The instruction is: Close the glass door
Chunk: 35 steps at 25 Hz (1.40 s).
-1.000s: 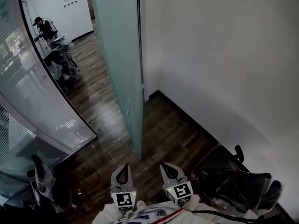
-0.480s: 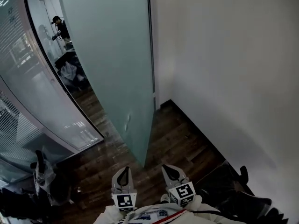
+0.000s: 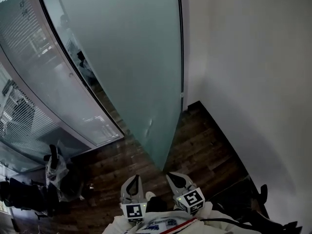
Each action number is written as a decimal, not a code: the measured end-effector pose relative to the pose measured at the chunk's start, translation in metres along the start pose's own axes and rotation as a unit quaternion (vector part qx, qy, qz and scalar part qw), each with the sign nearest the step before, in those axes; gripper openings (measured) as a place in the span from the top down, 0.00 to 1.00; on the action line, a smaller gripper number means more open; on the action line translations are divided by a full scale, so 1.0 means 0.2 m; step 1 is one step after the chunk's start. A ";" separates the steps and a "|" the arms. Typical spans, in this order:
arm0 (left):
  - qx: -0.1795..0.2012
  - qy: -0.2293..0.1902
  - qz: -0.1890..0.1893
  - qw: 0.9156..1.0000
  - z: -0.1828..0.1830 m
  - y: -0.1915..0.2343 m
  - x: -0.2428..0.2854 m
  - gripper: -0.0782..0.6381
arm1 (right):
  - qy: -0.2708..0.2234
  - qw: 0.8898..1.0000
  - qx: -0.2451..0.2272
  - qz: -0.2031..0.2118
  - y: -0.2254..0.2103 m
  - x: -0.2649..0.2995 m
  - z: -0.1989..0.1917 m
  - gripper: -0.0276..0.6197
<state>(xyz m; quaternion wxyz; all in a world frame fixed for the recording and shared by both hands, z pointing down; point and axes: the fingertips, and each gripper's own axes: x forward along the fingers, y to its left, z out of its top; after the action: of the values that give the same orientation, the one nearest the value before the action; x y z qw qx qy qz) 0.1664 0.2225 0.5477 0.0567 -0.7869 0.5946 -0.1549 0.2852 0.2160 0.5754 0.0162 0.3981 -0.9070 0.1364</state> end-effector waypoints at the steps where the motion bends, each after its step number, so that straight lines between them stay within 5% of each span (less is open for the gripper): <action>1: -0.003 0.007 0.006 1.000 0.00 0.04 0.00 0.89 | 0.001 1.000 -0.004 0.009 0.02 0.06 0.01 0.95; 14: -0.035 0.003 0.029 0.999 -0.03 0.53 0.27 0.89 | -0.004 1.000 -0.025 0.010 0.02 0.60 0.24 0.95; 35: -0.037 -0.021 -0.069 0.997 -0.06 0.81 0.67 0.89 | -0.039 0.999 -0.012 -0.034 0.02 0.87 0.31 0.93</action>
<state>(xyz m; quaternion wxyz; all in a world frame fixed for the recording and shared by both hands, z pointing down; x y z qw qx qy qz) 0.0469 0.0505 0.5385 0.0291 -0.8307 0.5429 -0.1201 0.1688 0.0771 0.5384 -0.0095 0.4339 -0.8942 0.1097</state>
